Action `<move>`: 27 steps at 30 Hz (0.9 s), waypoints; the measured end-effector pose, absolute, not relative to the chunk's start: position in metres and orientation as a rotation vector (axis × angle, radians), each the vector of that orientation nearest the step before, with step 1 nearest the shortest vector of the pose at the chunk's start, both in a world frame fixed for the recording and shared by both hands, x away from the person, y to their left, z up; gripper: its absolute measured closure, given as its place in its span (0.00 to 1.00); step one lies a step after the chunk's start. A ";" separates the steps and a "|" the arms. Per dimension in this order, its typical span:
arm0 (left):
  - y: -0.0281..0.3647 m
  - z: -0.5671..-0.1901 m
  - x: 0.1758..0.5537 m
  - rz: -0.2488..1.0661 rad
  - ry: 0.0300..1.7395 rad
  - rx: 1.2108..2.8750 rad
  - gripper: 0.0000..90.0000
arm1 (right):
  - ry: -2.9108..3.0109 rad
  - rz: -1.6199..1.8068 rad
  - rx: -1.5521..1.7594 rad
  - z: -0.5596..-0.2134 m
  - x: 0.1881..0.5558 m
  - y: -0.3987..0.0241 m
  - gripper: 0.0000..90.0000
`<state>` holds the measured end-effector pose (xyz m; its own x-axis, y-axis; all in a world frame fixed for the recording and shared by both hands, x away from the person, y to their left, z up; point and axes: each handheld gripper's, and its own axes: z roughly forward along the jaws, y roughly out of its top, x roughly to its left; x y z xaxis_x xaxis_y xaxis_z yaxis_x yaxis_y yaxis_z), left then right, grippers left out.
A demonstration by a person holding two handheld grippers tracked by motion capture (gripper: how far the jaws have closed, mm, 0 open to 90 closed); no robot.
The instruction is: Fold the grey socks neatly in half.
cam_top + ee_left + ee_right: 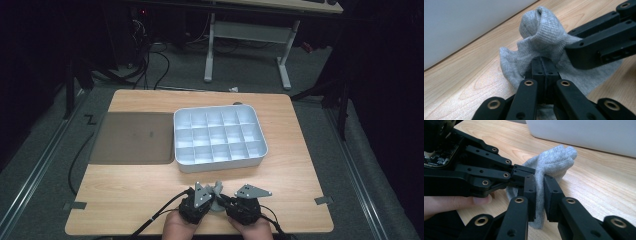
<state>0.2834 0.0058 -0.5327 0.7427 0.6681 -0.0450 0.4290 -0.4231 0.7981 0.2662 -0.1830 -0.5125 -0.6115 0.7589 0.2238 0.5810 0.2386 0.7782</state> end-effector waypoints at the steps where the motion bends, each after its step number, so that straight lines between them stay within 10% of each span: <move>1: 0.006 -0.533 0.283 0.353 0.825 2.081 1.00 | 2.301 1.313 1.276 -0.512 0.266 -0.185 0.87; 18: 0.006 -0.533 0.284 0.341 0.827 2.077 1.00 | 2.306 1.154 1.378 -0.529 0.280 -0.200 1.00; 27: 0.006 -0.533 0.284 0.340 0.835 2.075 1.00 | 2.291 1.166 1.382 -0.527 0.280 -0.198 0.84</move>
<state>0.2842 0.0062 -0.5326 0.7401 0.6700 -0.0585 0.4383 -0.4146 0.7975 0.2801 -0.1984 -0.5272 -0.5323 0.8225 0.2001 0.6461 0.2421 0.7238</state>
